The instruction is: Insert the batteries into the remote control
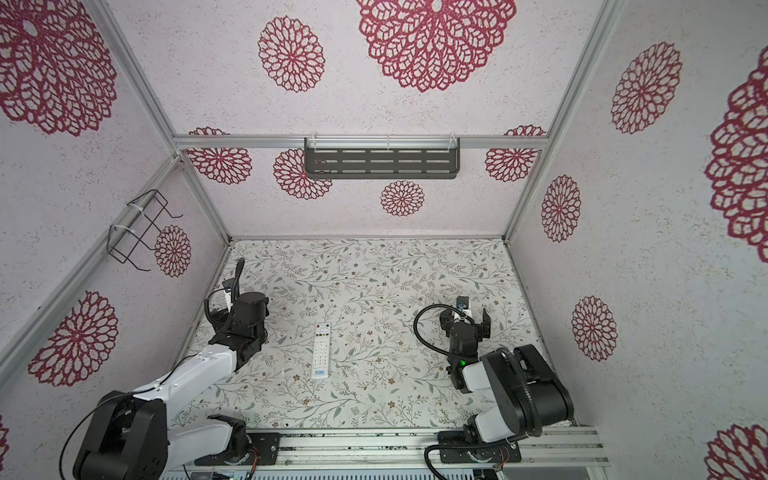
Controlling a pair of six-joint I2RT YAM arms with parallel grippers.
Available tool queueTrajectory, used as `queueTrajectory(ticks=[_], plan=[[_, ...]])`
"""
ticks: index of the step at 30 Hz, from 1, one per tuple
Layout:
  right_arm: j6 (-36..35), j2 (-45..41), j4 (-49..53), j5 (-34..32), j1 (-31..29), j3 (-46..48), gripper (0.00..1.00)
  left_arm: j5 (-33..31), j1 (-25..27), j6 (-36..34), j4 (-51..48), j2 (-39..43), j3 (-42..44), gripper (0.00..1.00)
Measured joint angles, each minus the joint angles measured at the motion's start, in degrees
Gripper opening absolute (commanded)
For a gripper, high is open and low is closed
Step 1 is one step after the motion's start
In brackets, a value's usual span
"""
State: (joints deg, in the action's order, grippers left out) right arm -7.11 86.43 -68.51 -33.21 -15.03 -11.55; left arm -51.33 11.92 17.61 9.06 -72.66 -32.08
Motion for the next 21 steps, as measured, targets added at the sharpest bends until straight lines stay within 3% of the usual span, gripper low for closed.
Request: queueTrajectory(ticks=[7, 21], plan=[[-0.4, 0.3, -3.5, 0.2, 1.0, 0.0, 0.99, 2.2, -4.7, -2.8, 15.8, -8.6, 3.2, 0.97], [1.3, 0.3, -3.0, 3.0, 4.4, -0.1, 0.99, 5.5, -9.4, -6.1, 26.8, -10.6, 3.4, 0.97]])
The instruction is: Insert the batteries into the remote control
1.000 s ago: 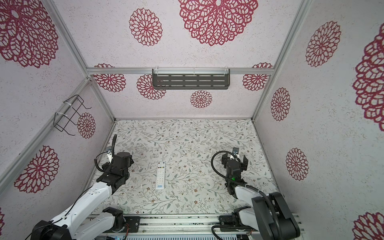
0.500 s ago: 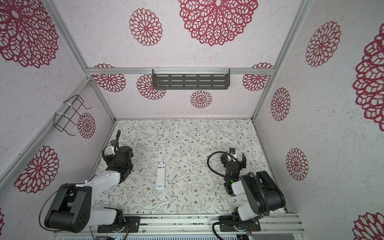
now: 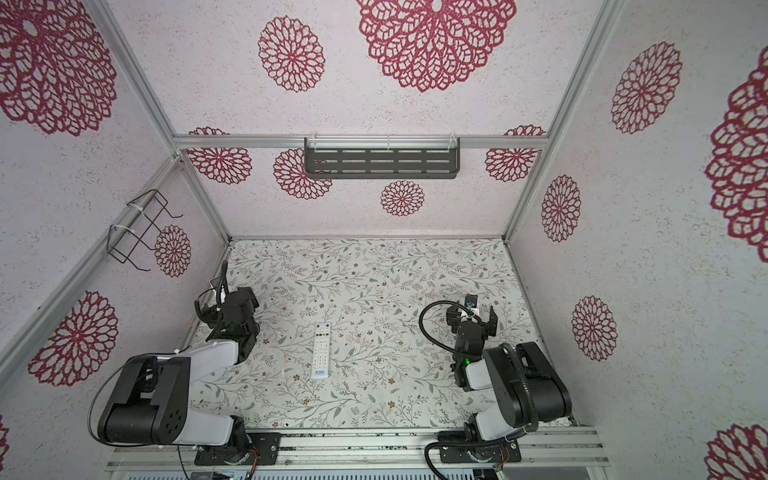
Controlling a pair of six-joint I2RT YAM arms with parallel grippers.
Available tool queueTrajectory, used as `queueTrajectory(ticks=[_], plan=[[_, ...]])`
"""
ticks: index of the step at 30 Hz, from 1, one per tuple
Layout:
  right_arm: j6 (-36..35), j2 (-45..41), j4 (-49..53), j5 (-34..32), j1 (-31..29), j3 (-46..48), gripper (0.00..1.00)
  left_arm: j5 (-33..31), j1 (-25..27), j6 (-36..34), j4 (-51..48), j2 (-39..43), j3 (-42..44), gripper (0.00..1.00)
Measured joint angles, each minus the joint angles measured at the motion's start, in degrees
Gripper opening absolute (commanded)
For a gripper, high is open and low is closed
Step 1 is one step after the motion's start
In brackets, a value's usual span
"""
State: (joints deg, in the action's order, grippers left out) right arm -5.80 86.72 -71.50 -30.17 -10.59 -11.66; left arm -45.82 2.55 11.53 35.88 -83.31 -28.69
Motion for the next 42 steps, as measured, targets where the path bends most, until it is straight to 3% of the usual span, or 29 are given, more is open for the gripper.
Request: queueTrajectory(ticks=[4, 14, 25, 42], plan=[[1.2, 0.0, 2.8, 2.1, 1.5, -1.4, 0.99, 2.0, -1.1, -1.3, 7.5, -3.0, 2.1, 0.98], [5.6, 1.5, 2.9, 5.9, 6.2, -1.7, 0.99, 8.5, -2.9, -2.3, 10.4, -4.4, 2.9, 0.97], [6.9, 1.8, 3.0, 7.0, 6.7, -1.7, 0.99, 17.6, -6.8, -1.0, 13.9, -5.6, 5.2, 0.97], [7.0, 1.8, 2.8, 7.0, 6.7, -1.7, 0.99, 19.6, -6.8, -1.1, 17.4, -6.0, 5.5, 0.98]])
